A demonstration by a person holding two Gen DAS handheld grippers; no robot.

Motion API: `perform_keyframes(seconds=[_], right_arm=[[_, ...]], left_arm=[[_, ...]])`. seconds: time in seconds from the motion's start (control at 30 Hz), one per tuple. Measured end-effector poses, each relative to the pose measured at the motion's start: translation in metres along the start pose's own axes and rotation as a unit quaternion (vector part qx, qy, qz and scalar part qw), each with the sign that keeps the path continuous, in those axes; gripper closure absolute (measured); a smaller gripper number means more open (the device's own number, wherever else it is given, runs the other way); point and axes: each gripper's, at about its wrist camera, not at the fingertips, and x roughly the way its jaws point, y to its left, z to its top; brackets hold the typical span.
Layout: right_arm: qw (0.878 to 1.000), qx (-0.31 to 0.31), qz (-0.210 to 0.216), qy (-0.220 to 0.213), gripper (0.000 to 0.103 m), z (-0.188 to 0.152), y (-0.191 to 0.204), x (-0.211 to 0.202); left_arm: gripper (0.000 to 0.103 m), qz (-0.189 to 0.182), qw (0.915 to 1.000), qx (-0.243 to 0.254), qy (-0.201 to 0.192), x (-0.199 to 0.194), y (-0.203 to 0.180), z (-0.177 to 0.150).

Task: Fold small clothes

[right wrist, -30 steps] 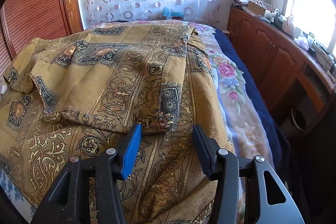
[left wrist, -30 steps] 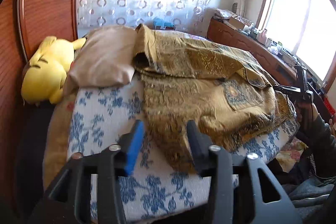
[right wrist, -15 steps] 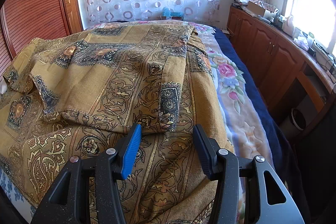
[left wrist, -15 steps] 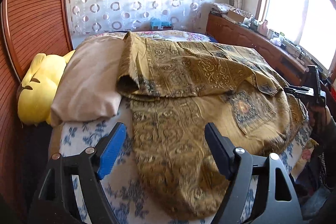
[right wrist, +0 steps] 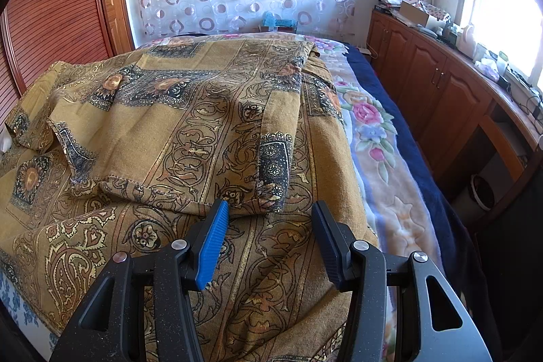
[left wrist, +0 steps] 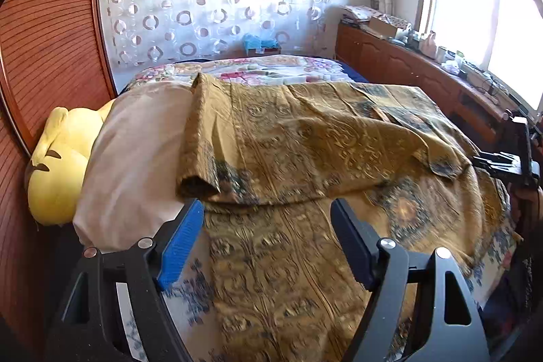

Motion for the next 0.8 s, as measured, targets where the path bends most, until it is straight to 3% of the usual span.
perform_keyframes(seconds=[0.6,0.8], right_arm=[[1.0,-0.002,0.007,-0.013,0.05,0.001,0.005,-0.005],[0.999,0.003,0.037,-0.023,0.05,0.013,0.005,-0.01]], left_arm=[[0.025,0.04,0.9991,-0.011,0.01,0.03,0.029,0.022],[0.025,0.047,0.9985,-0.013,0.023,0.041,0.038,0.025]])
